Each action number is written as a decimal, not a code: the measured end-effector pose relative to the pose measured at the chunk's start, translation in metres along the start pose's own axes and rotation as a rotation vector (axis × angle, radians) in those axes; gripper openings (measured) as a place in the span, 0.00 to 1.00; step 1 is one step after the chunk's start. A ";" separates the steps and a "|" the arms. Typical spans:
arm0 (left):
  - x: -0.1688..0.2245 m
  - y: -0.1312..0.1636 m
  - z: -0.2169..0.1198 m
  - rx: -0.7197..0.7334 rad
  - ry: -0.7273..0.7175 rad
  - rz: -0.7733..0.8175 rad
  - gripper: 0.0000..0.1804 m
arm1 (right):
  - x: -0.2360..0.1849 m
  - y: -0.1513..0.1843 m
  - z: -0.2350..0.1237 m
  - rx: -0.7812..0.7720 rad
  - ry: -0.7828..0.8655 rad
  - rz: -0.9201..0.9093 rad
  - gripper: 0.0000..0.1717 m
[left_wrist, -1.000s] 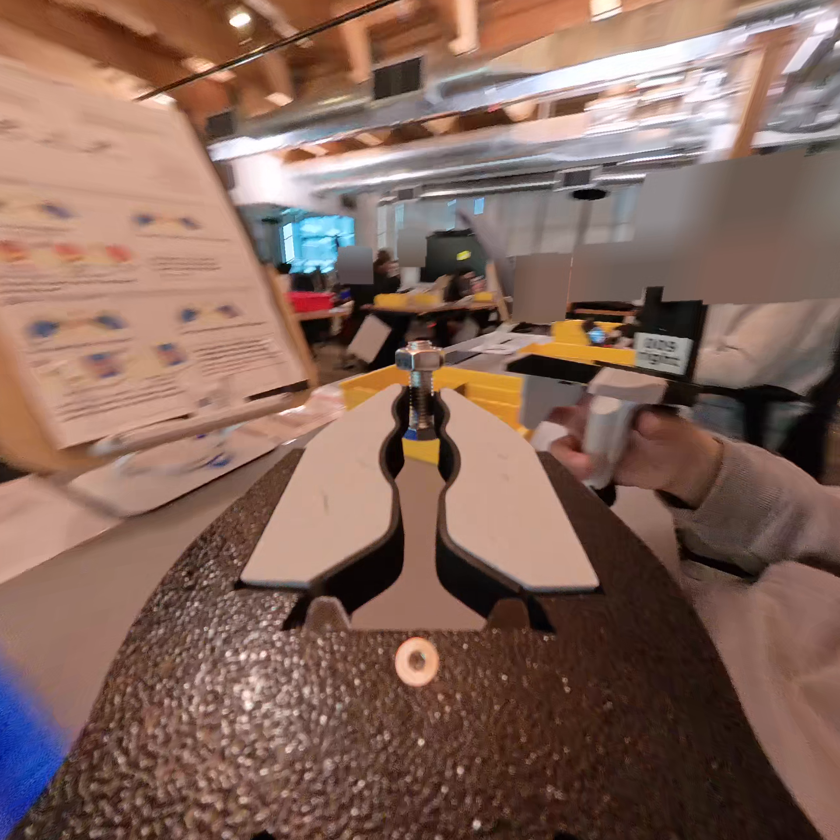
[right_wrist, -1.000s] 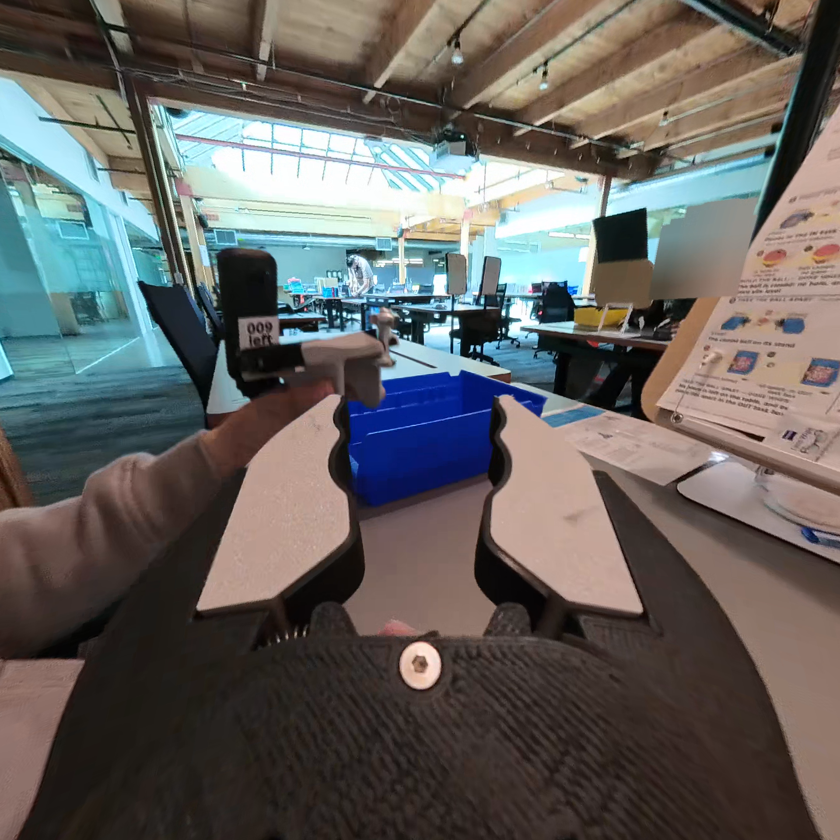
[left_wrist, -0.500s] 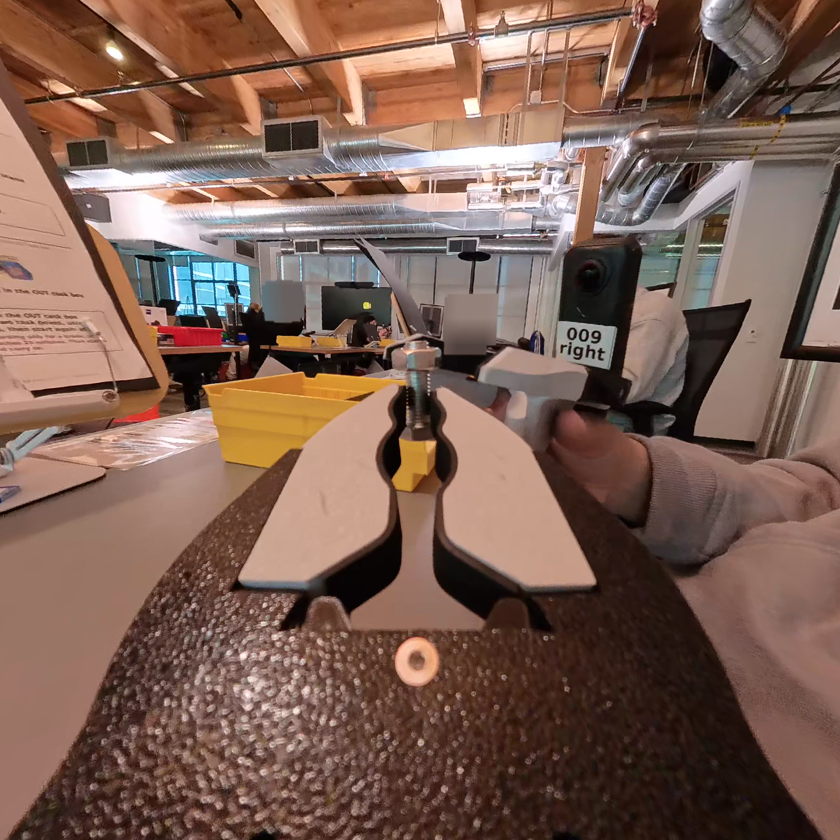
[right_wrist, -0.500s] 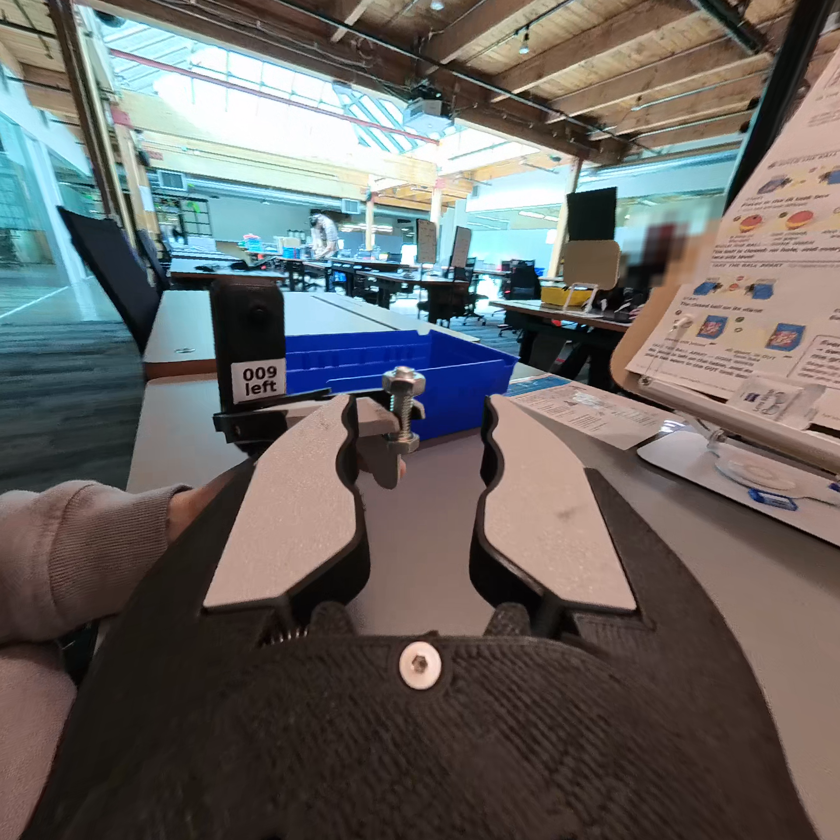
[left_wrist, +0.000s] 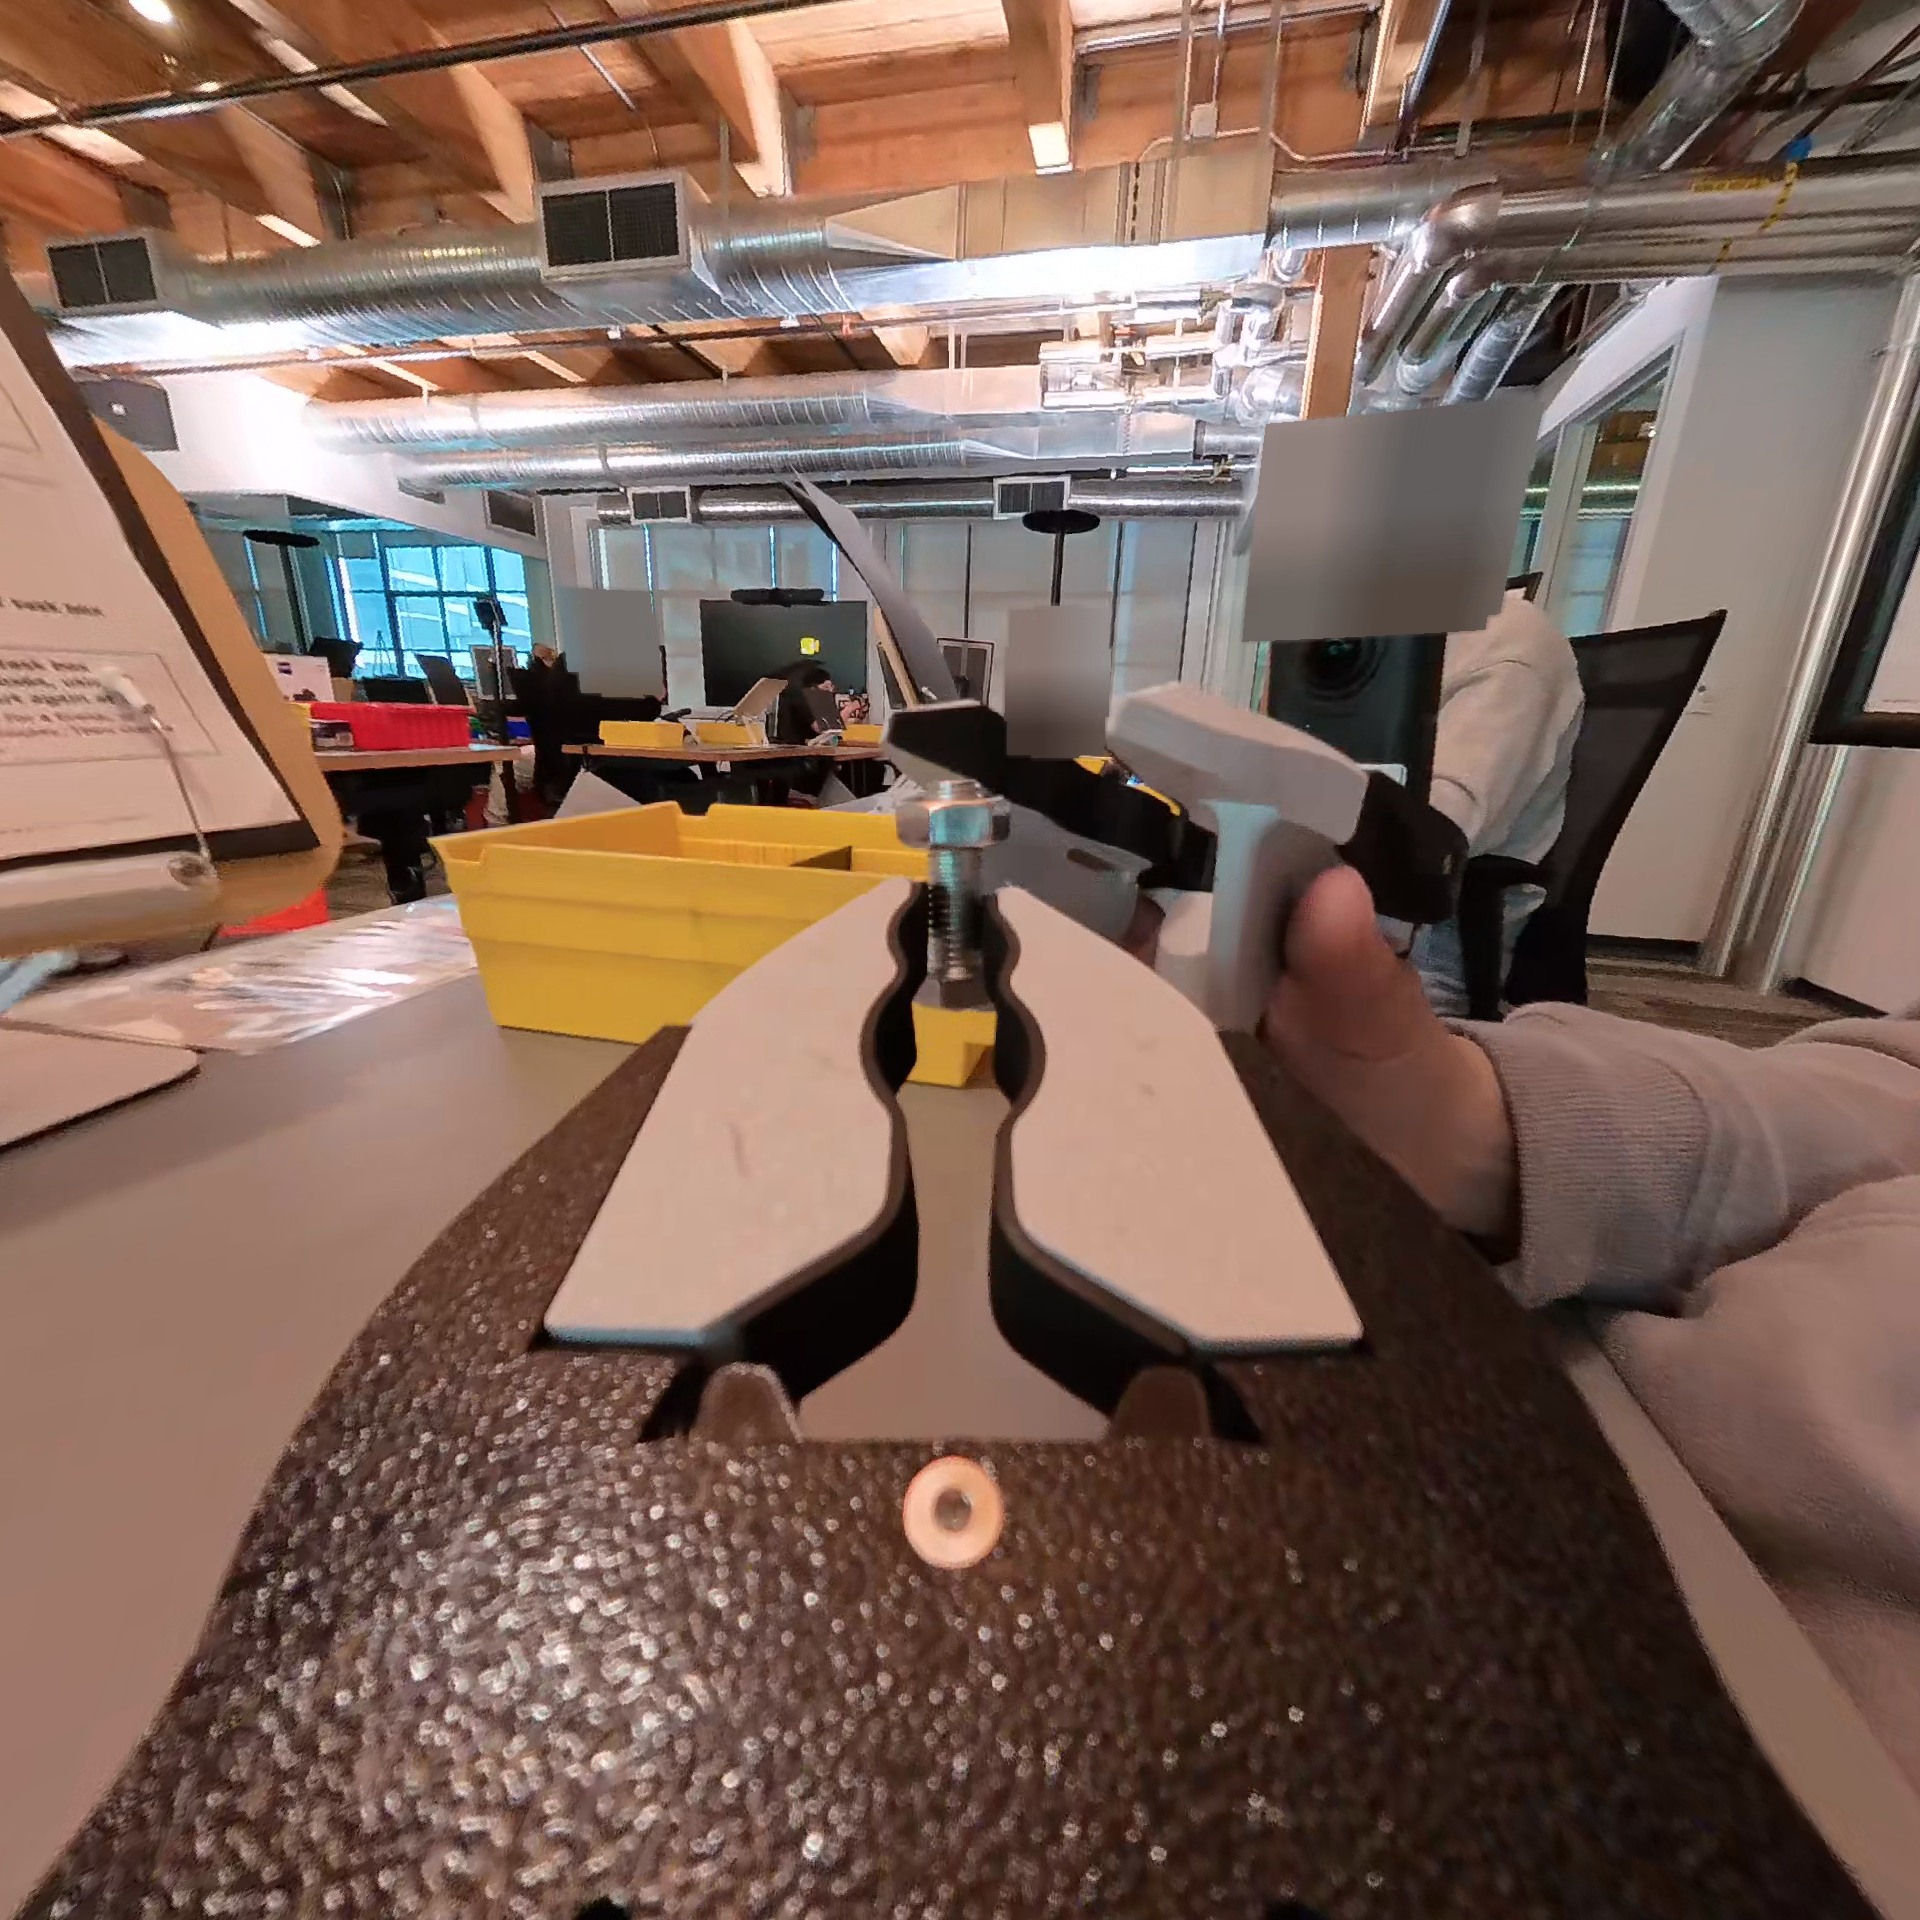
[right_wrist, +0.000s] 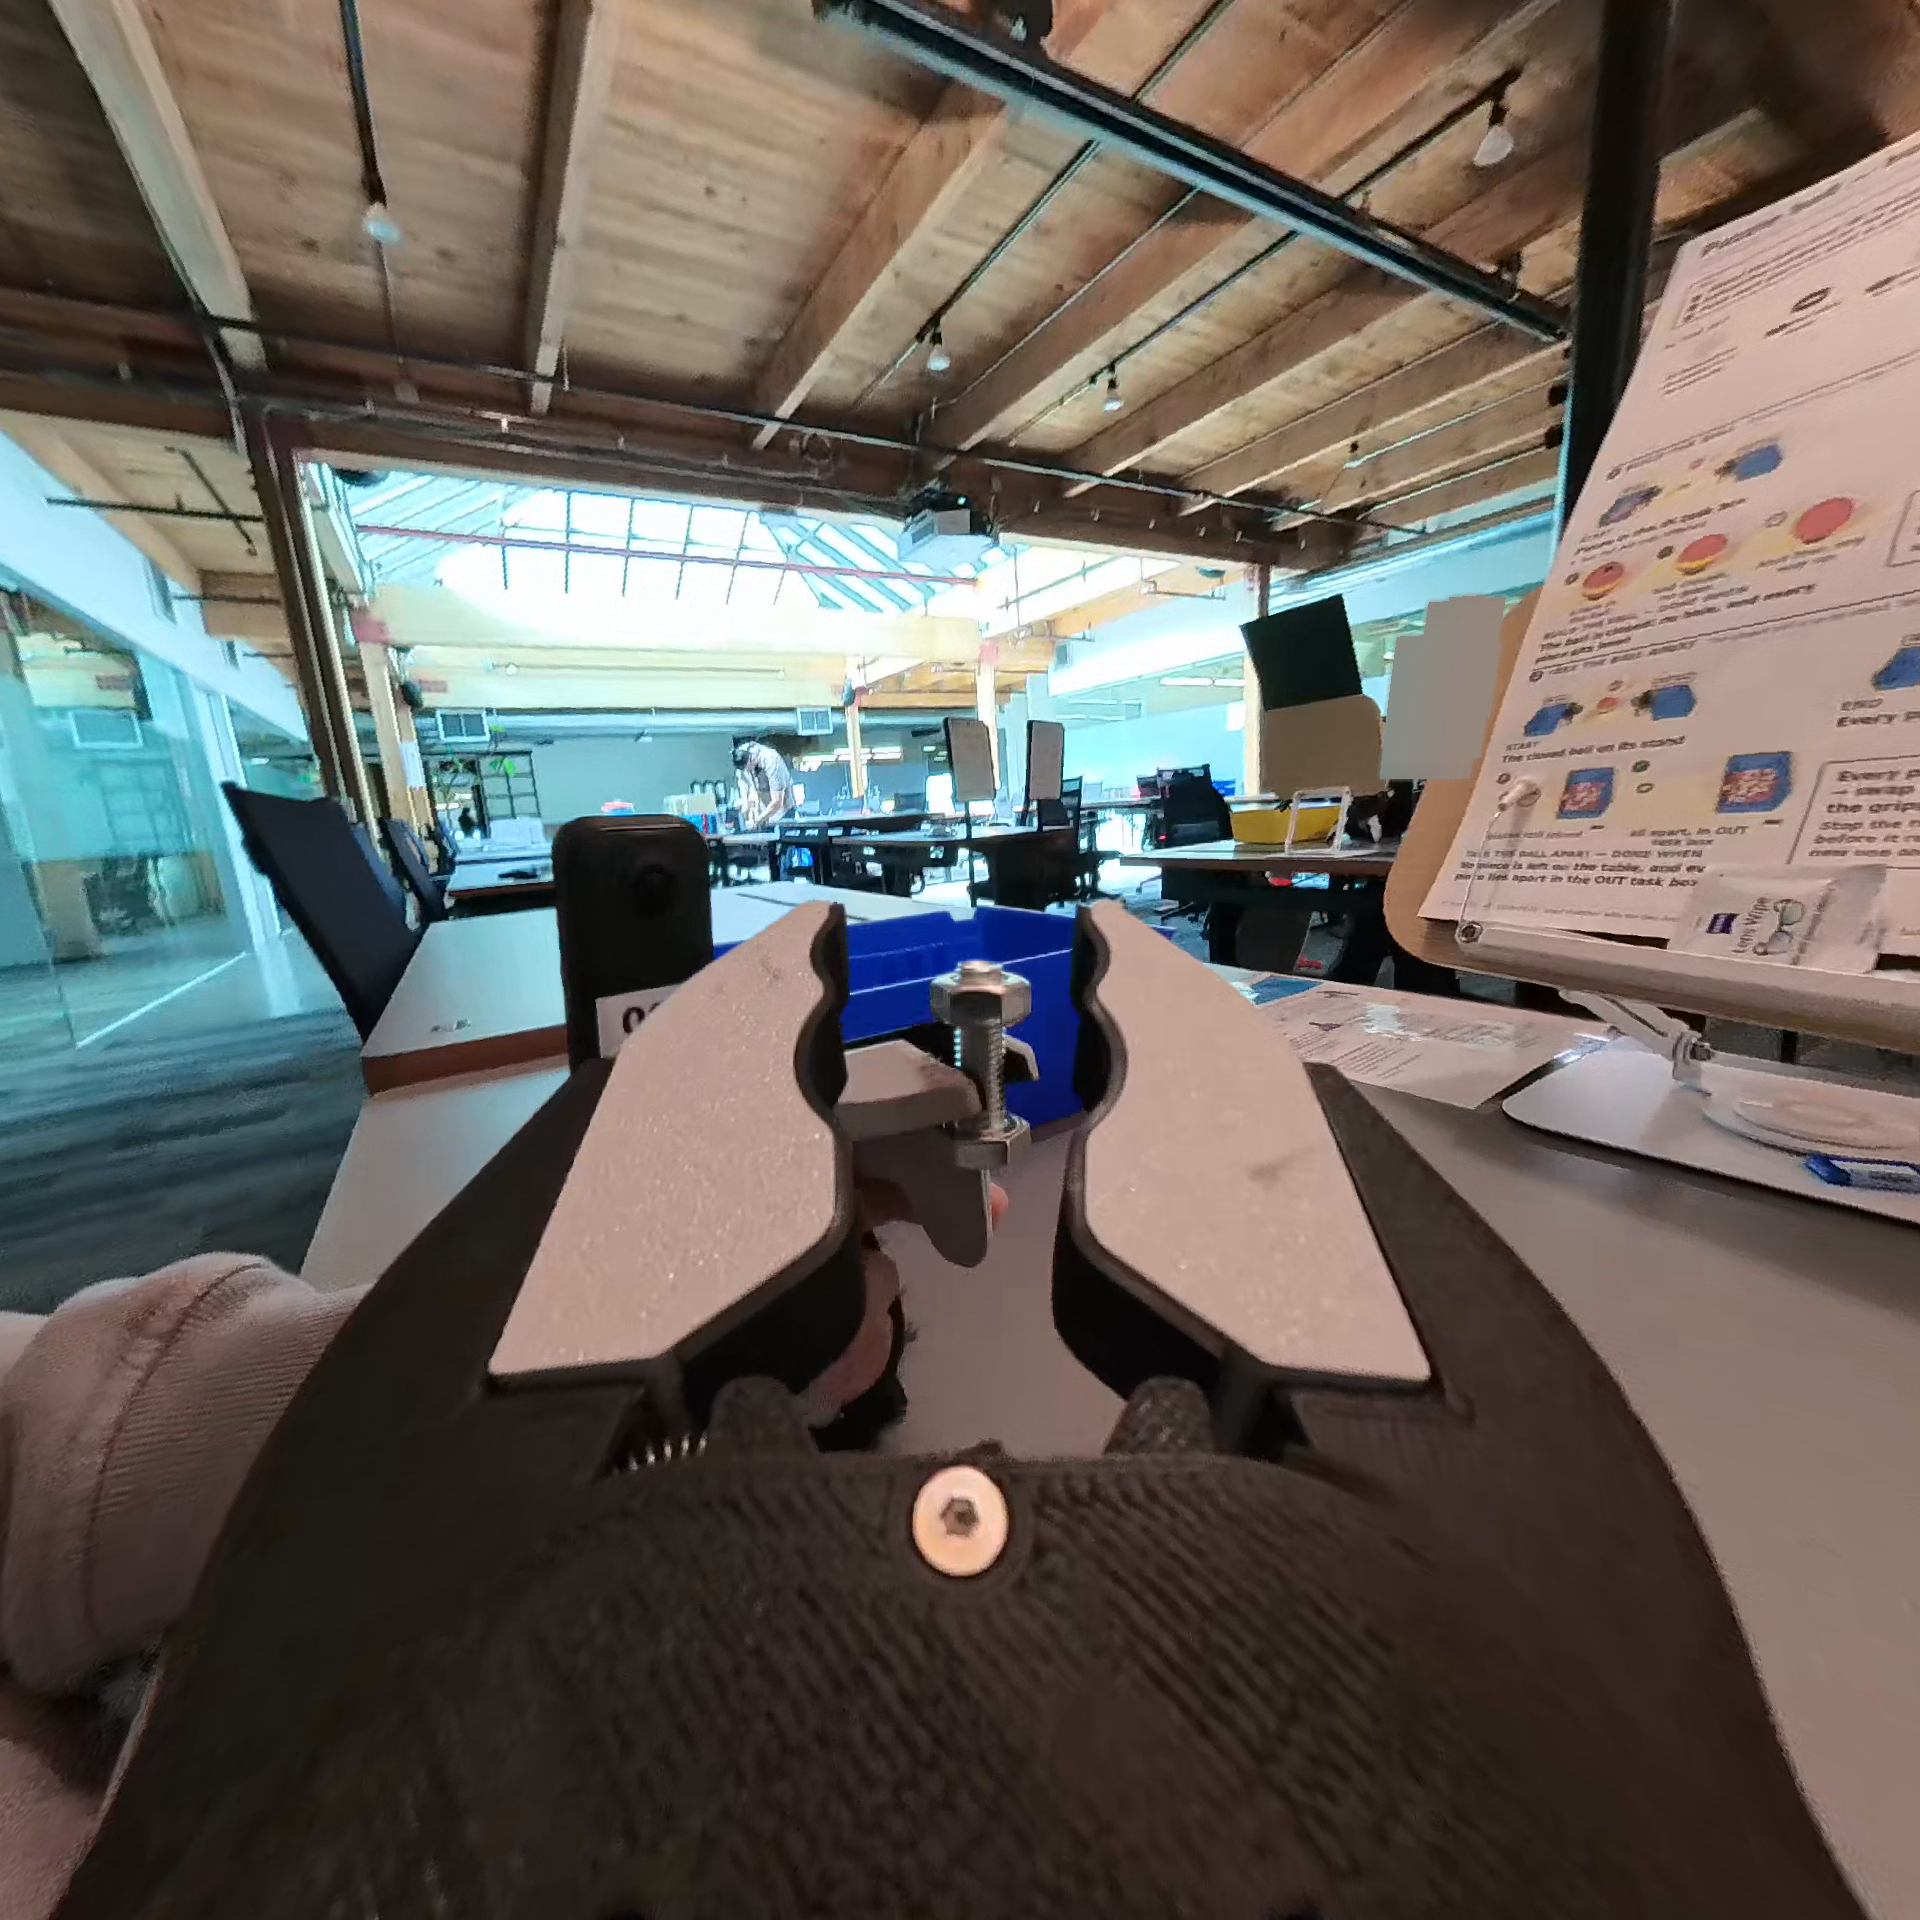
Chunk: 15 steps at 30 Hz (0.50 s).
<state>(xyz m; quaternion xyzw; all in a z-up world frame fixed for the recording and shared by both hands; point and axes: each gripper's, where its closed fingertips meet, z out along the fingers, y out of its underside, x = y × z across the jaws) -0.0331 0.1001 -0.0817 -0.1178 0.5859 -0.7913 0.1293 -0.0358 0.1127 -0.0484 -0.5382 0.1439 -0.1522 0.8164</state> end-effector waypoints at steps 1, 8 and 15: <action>0.005 -0.001 0.001 -0.007 0.012 0.018 0.05 | 0.000 -0.001 -0.002 0.018 0.007 0.003 0.23; 0.005 0.009 0.002 -0.091 0.006 0.089 0.05 | -0.001 0.006 -0.002 -0.004 0.081 -0.114 0.23; 0.003 0.005 -0.002 -0.070 -0.001 0.063 0.05 | 0.008 0.015 -0.004 -0.046 0.109 -0.107 0.20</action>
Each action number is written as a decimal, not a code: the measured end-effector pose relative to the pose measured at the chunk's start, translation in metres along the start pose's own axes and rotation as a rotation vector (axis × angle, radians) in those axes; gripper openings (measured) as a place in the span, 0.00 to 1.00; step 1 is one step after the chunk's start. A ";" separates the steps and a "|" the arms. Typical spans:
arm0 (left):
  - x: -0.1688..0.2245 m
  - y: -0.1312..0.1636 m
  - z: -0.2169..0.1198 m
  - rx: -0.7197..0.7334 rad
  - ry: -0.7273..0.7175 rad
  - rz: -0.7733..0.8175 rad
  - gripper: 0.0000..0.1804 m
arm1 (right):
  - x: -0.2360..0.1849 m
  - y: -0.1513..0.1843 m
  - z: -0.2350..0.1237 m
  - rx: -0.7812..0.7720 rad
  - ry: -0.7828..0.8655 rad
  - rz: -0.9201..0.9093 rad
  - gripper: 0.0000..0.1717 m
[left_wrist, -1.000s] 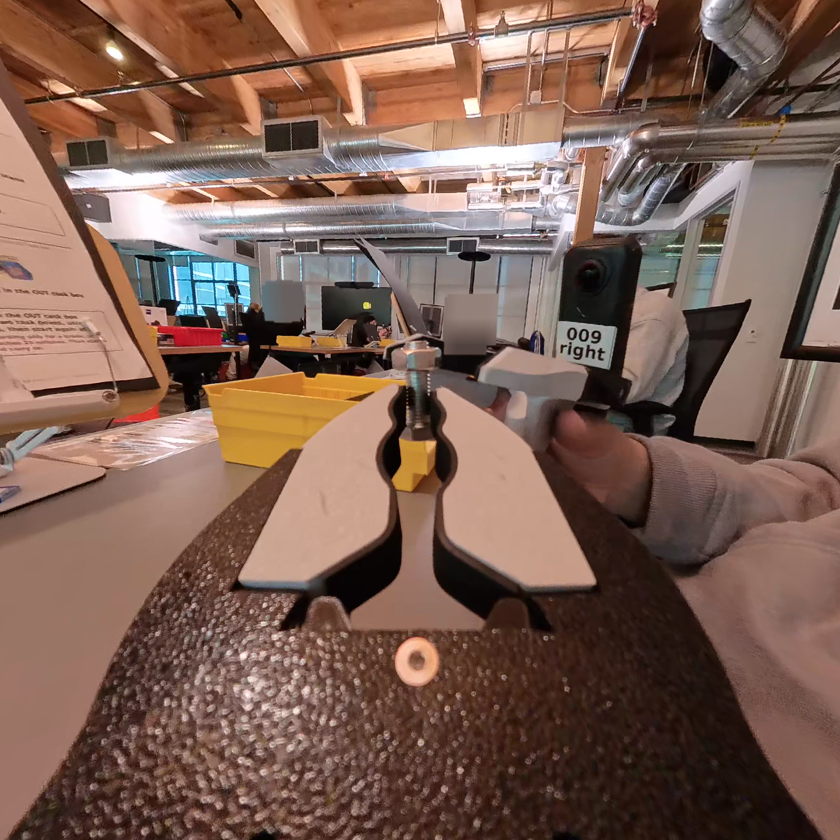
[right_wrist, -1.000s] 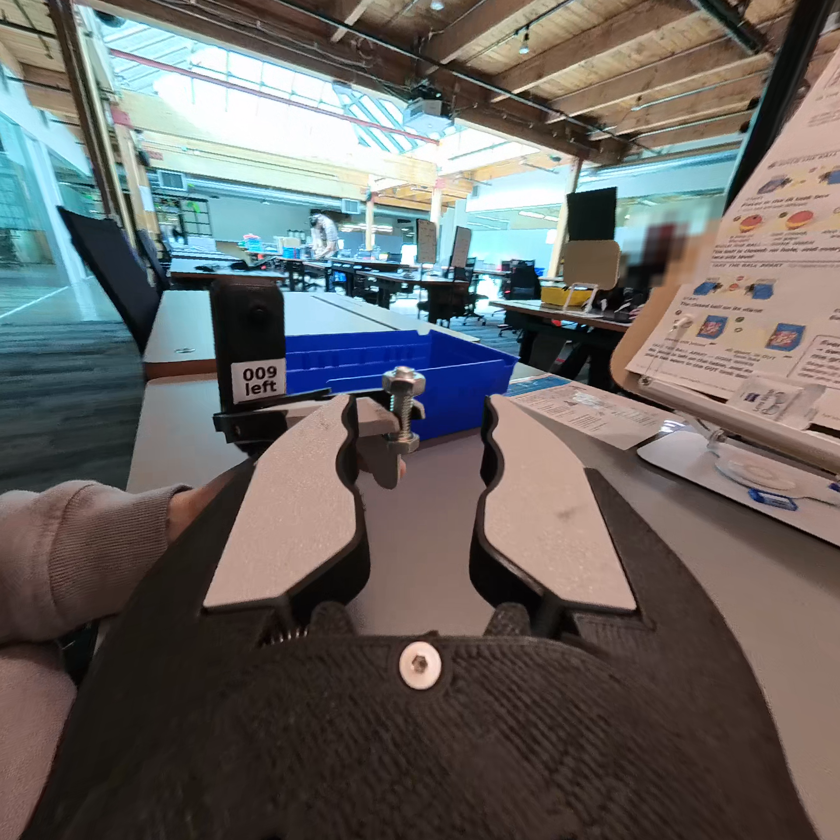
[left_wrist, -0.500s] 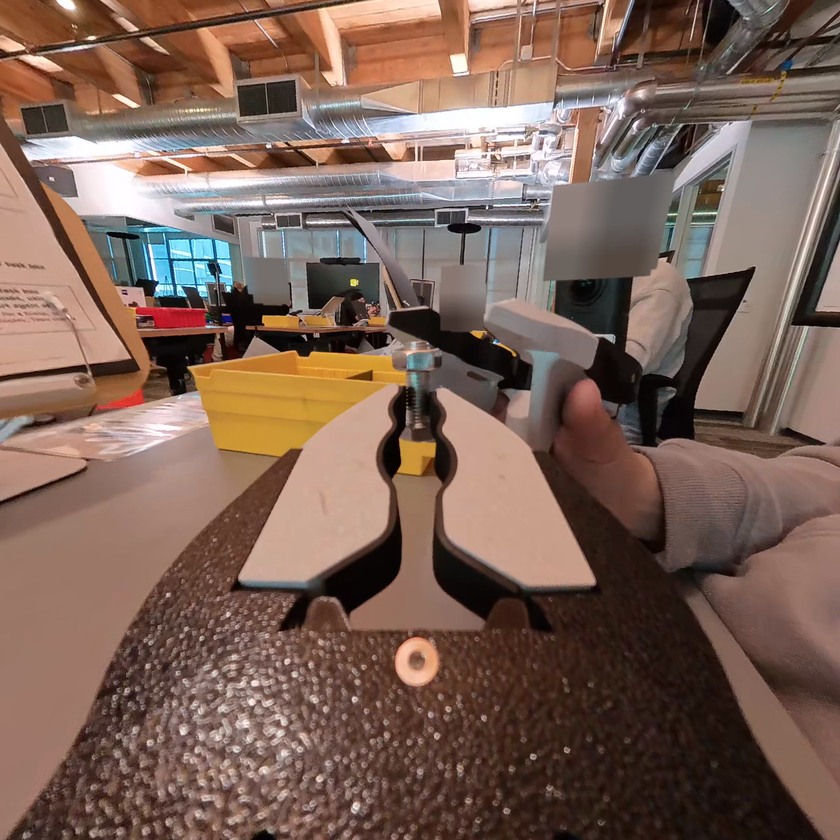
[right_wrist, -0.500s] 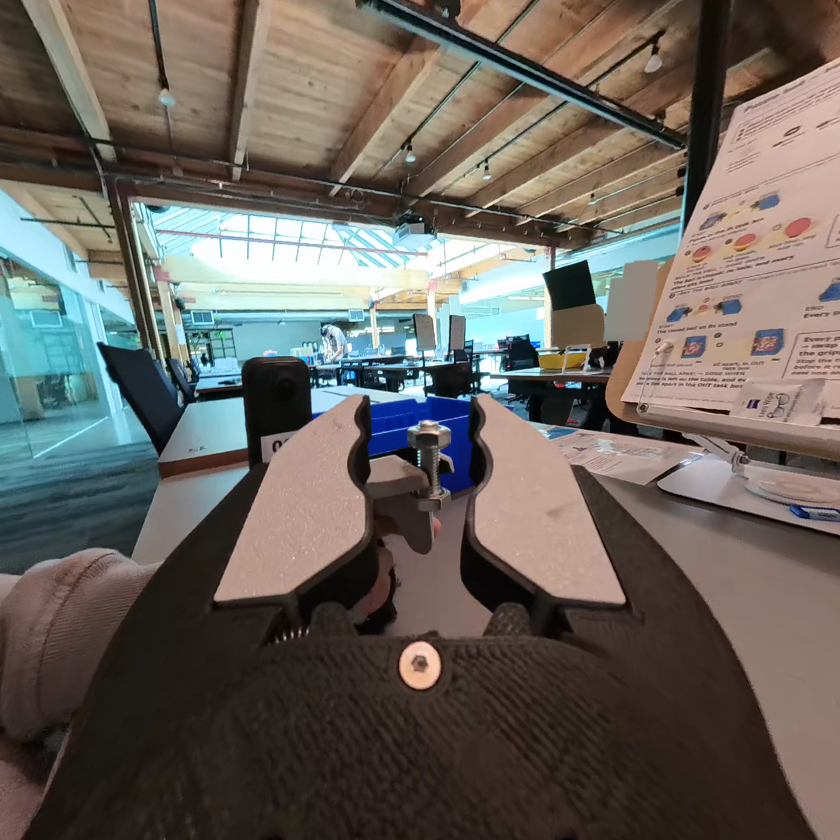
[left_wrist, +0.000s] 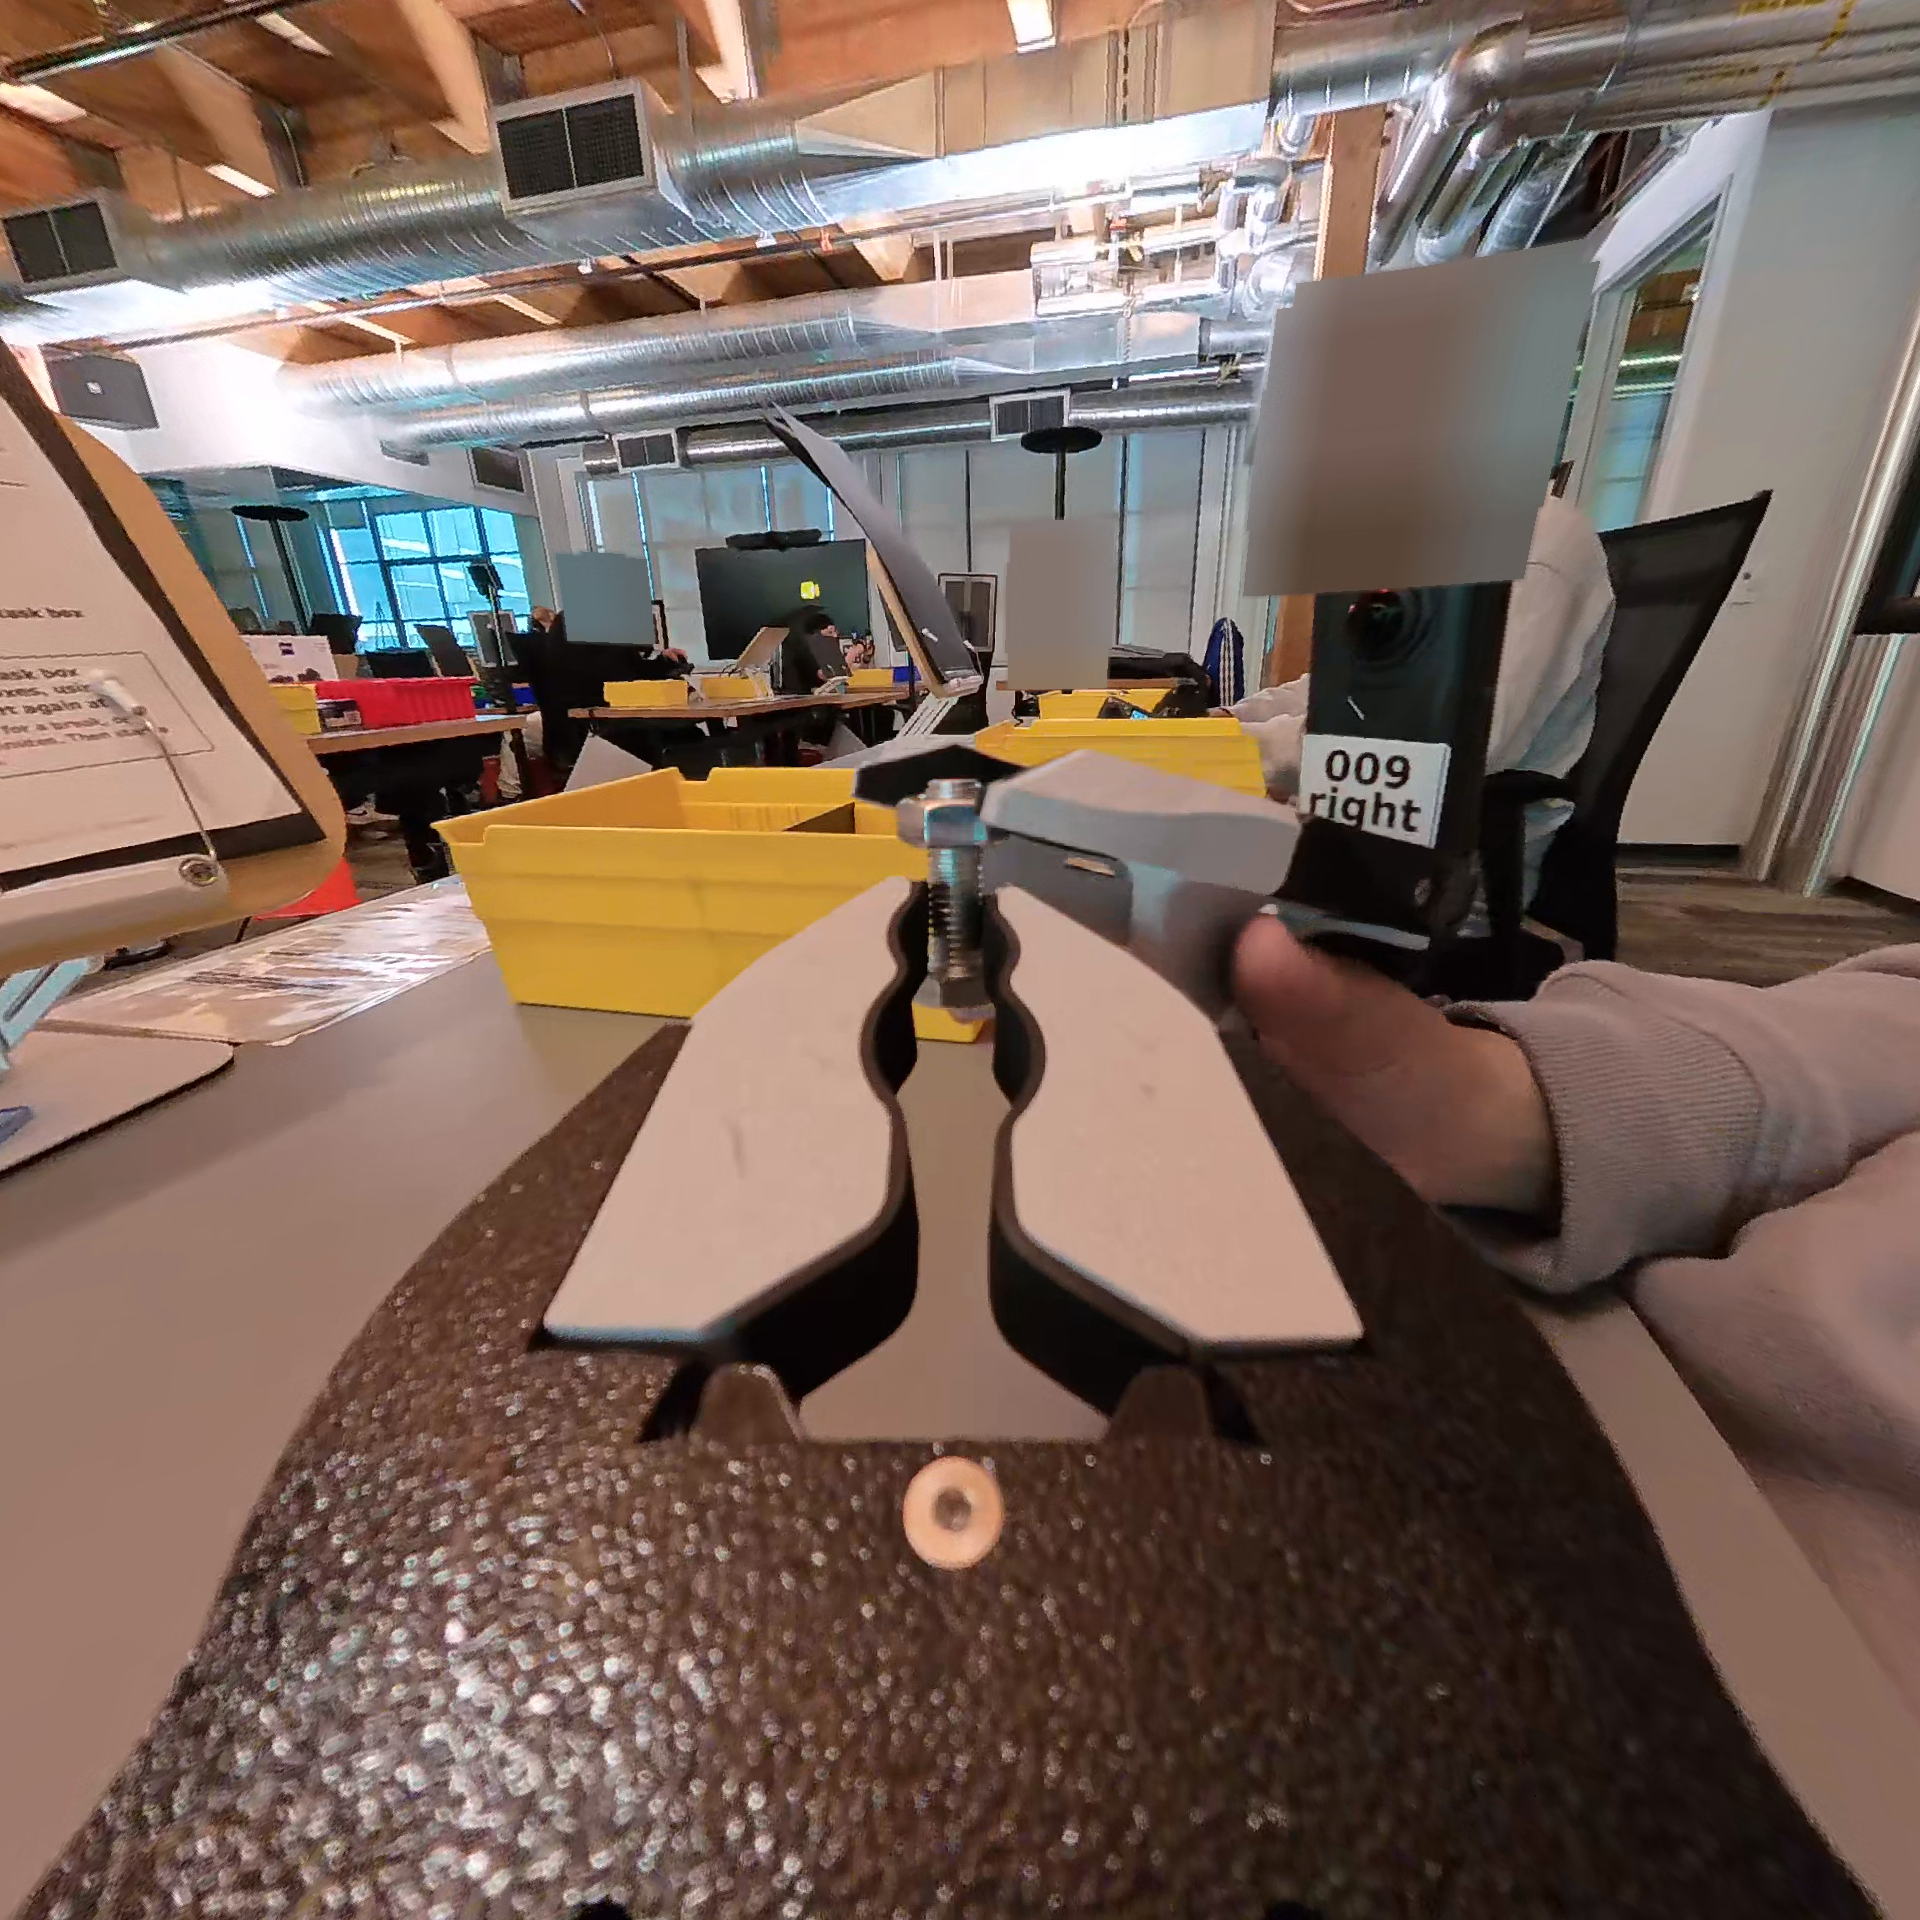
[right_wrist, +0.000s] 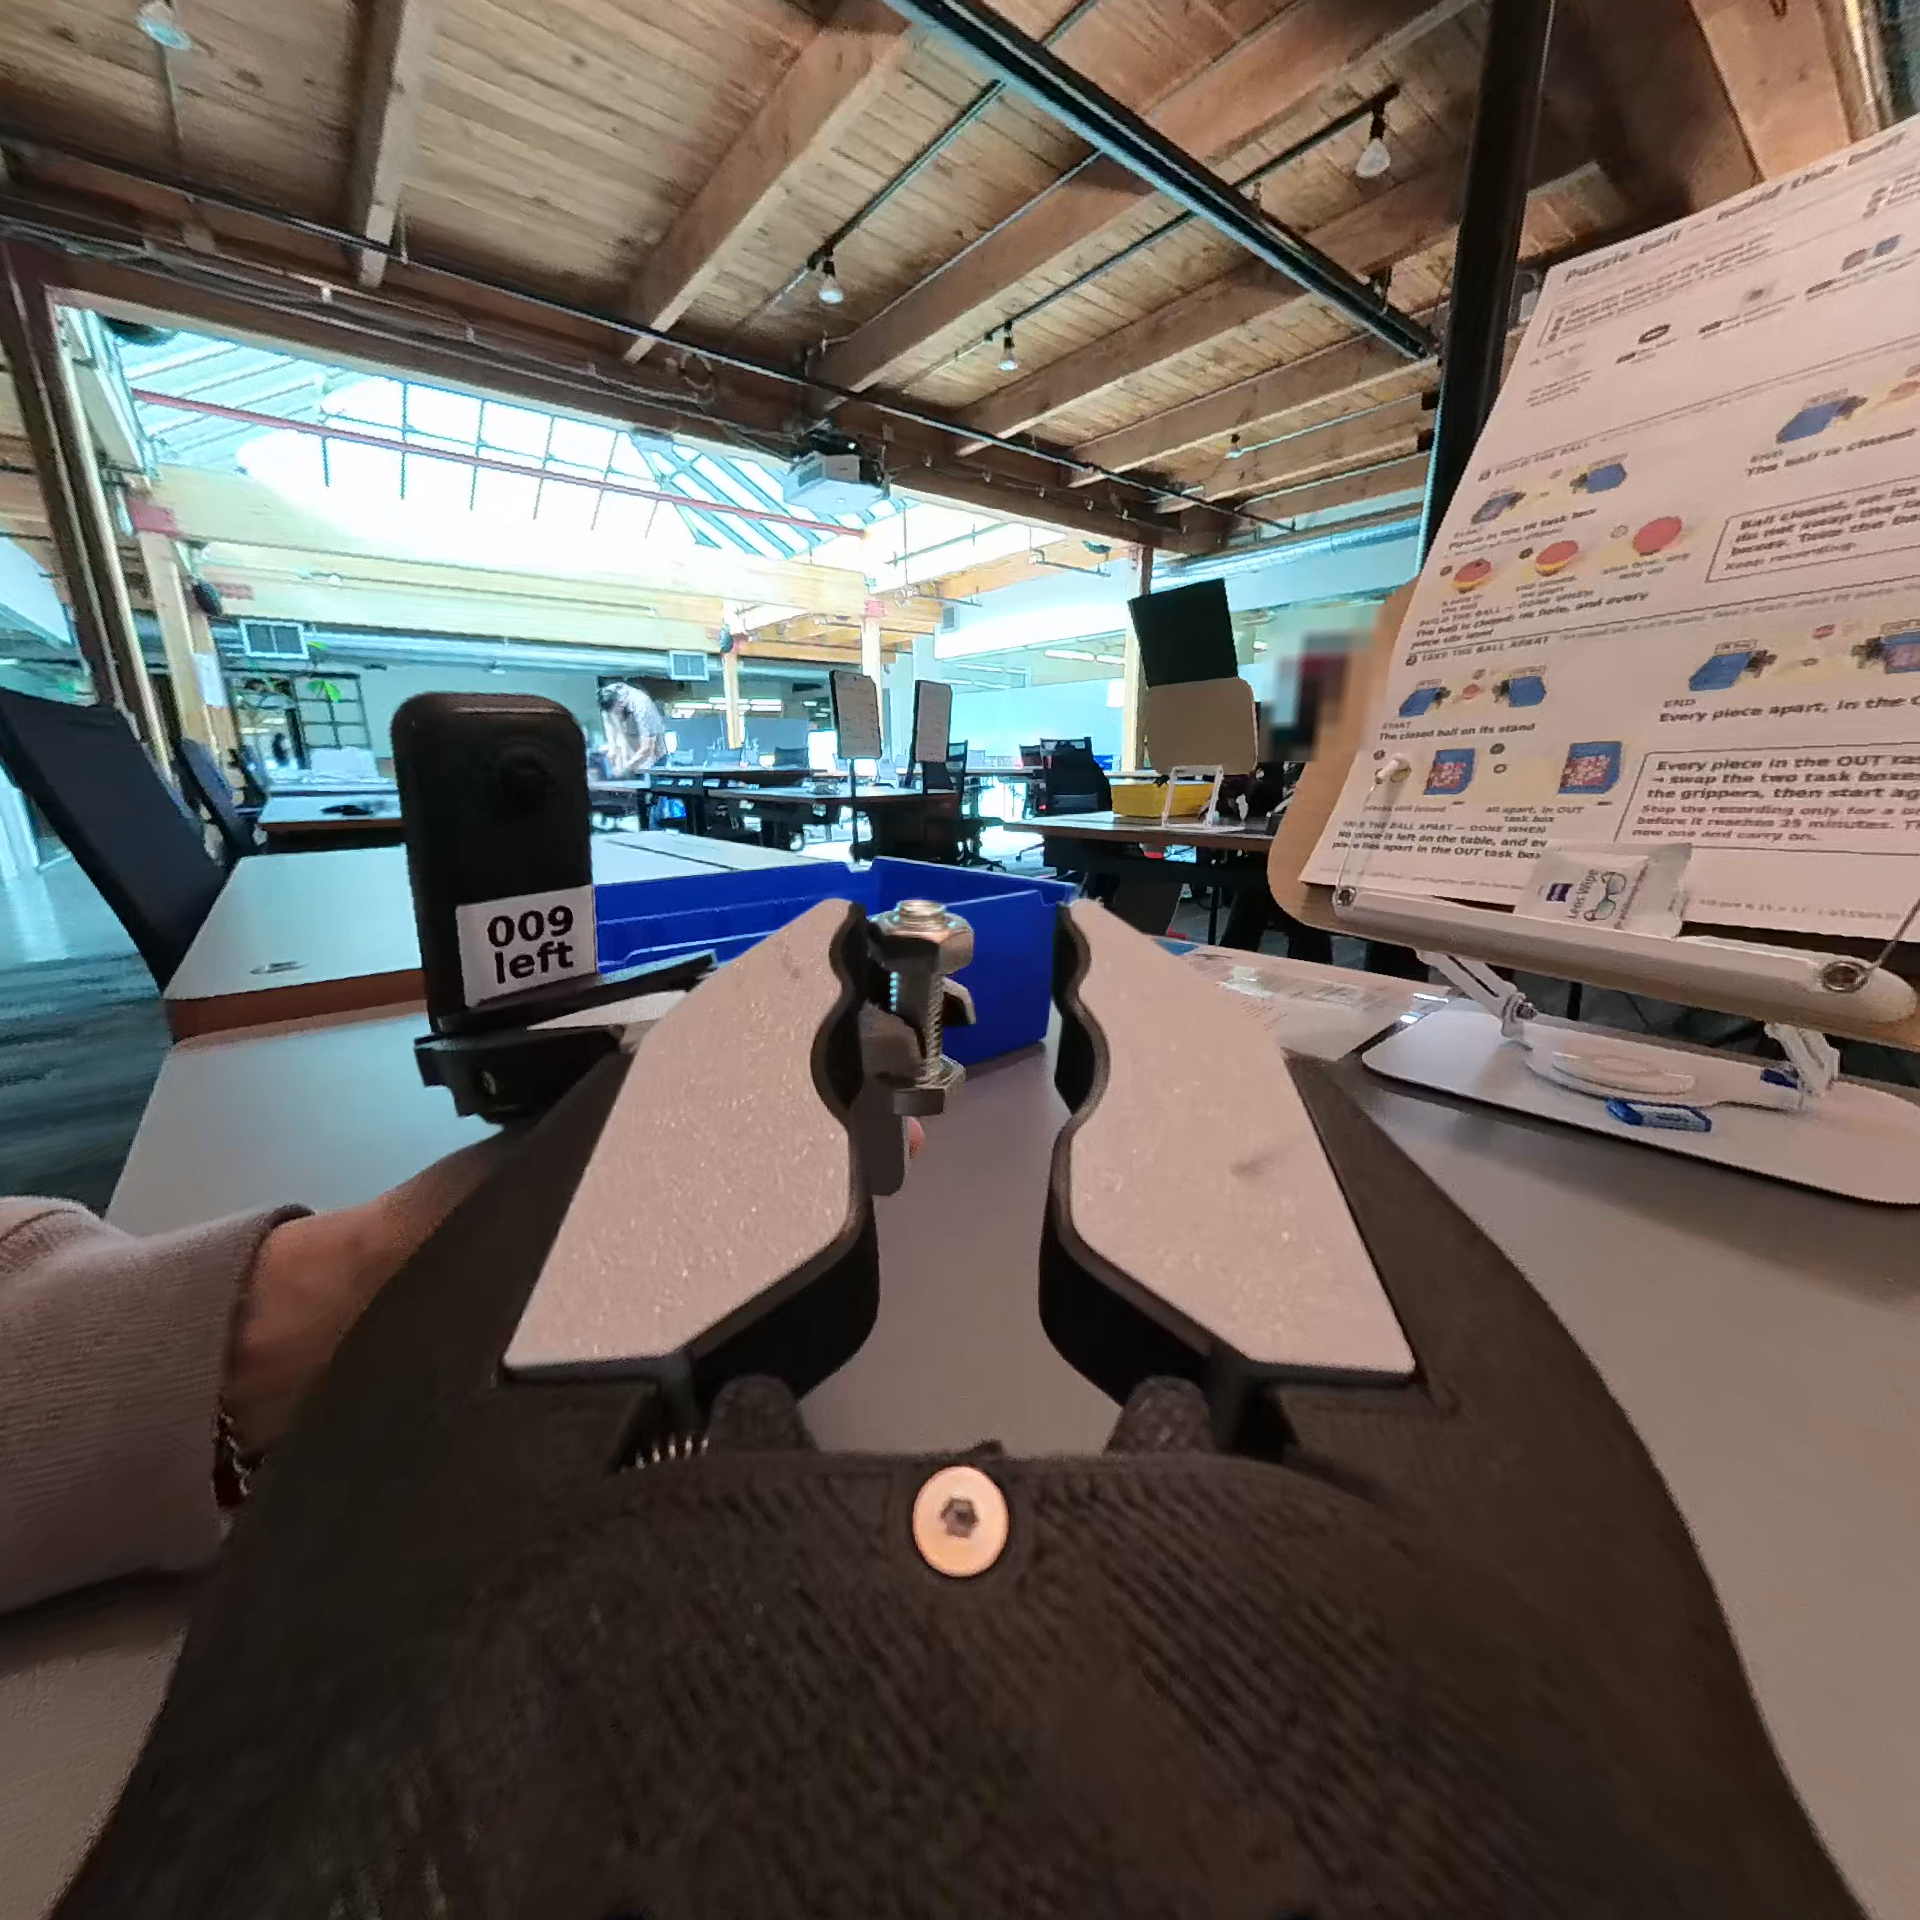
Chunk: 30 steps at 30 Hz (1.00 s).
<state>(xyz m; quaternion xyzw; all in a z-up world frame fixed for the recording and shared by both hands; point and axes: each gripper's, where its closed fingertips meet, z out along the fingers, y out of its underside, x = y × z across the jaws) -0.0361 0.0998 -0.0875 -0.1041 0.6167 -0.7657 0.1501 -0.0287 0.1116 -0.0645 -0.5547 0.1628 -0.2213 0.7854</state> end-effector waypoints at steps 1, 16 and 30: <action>0.000 0.001 0.000 -0.007 -0.002 0.003 0.05 | -0.002 0.002 0.001 -0.011 -0.017 -0.008 0.19; -0.021 -0.004 -0.014 0.048 -0.105 -0.074 0.05 | 0.020 0.006 -0.003 -0.018 0.029 0.010 0.21; -0.013 -0.007 -0.011 0.073 -0.060 -0.076 0.05 | 0.026 0.006 -0.003 -0.006 0.053 0.045 0.17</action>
